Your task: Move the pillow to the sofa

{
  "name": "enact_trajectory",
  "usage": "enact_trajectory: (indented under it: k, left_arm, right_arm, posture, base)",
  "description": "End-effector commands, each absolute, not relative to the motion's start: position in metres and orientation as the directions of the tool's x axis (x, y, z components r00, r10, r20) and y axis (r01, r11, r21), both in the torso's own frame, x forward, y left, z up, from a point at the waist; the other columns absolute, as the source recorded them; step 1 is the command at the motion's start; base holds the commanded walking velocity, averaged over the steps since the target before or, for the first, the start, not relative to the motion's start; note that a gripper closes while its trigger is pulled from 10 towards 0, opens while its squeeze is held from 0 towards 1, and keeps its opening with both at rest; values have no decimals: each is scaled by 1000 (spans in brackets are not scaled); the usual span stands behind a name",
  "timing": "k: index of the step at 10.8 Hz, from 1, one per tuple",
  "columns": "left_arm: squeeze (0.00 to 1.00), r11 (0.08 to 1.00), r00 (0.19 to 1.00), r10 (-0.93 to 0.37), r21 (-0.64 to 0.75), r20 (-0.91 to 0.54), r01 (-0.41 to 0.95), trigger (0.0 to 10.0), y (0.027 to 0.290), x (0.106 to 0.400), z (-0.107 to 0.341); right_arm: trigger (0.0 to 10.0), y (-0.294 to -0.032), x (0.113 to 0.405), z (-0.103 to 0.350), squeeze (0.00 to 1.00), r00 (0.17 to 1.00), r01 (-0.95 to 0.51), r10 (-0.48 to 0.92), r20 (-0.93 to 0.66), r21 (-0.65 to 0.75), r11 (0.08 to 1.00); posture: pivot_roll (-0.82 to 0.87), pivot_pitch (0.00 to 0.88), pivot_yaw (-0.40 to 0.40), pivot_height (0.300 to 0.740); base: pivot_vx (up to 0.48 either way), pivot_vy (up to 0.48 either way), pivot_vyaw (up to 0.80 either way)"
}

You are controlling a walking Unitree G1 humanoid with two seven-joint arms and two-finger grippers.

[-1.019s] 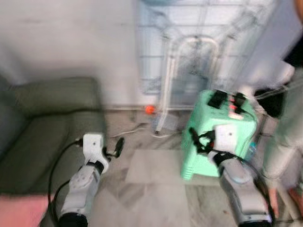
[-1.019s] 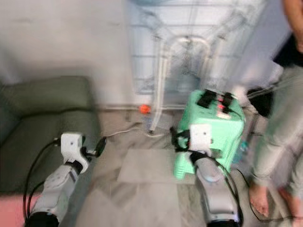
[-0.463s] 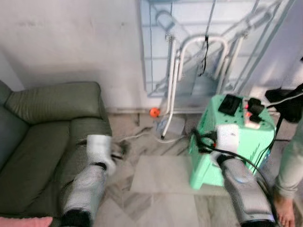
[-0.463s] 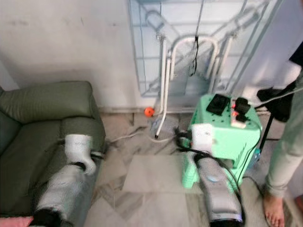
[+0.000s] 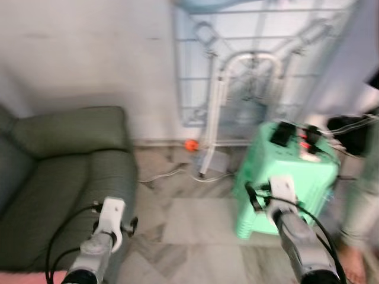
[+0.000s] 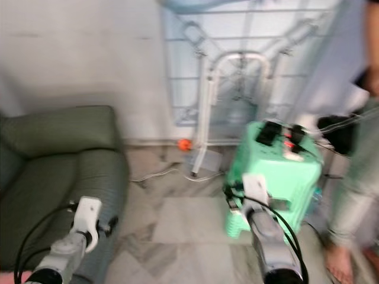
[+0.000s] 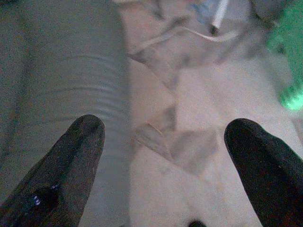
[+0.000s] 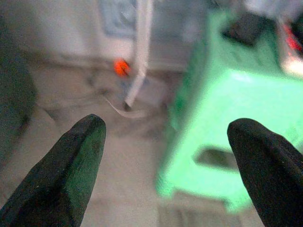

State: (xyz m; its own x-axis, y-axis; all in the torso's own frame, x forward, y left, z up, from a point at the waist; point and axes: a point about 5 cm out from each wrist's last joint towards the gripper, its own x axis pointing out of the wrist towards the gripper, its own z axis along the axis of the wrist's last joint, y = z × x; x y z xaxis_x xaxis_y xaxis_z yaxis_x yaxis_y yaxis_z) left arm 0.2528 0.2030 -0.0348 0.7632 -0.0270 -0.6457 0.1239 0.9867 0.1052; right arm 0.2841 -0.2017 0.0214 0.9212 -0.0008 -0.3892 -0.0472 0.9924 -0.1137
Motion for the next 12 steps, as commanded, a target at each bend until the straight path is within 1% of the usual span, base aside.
enact_trajectory:
  k: [1, 2, 3, 5, 6, 8, 9, 10, 12]
  left_arm:
    - [0, 984, 752, -12, 126, -659, 126, 10000, 204, 256, -34]
    - [0, 979, 706, 11, 151, -708, 136, 10000, 204, 247, -42]
    - [0, 982, 682, 19, 140, -731, 124, 10000, 202, 244, -46]
    - [0, 976, 666, 6, 151, -746, 160, 10000, 201, 240, -49]
    - [0, 968, 648, 36, 188, -761, 167, 10000, 210, 234, -52]
    - [0, 962, 606, 65, 211, -793, 174, 10000, 223, 218, -60]
    - [0, 964, 590, 70, 207, -804, 169, 10000, 226, 209, -64]
    - [0, 966, 578, 77, 203, -813, 157, 10000, 229, 202, -67]
    - [0, 970, 571, 87, 200, -816, 138, 10000, 230, 199, -68]
  right_arm:
    - [10000, -206, 286, 18, 0, 918, -39, -19, -397, -138, 990]
    - [10000, -203, 280, 1, 0, 880, -79, -12, -475, -171, 982]
    - [10000, -200, 273, -12, 0, 842, -81, -25, -538, -173, 982]
    - [10000, -195, 264, -27, 0, 797, -69, -33, -603, -145, 987]
    - [10000, -194, 255, -36, 0, 768, -64, -34, -639, -130, 989]
    - [10000, -203, 240, -47, 0, 725, -27, -69, -685, -128, 991]
    - [10000, -209, 235, -49, 0, 713, -4, -89, -695, -131, 991]
    - [10000, -214, 231, -51, 0, 708, -11, -107, -698, -162, 987]
    - [10000, -219, 220, -58, 0, 683, -35, -118, -721, -193, 981]
  posture:
    - [-264, 0, 46, 740]
    - [-276, 0, 51, 740]
    - [-284, 0, 53, 740]
    - [-282, 0, 57, 740]
    - [-274, 0, 56, 740]
    - [-267, 0, 53, 740]
    - [-265, 0, 52, 740]
    - [-265, 0, 52, 740]
    - [-259, 0, 49, 740]
  base:
    - [0, 0, -800]
    - [0, 0, -800]
    - [0, 0, -800]
    - [0, 0, -759]
    - [0, 0, 0]
    - [0, 0, 0]
    - [0, 0, 0]
    - [0, 0, 0]
    - [0, 0, 0]
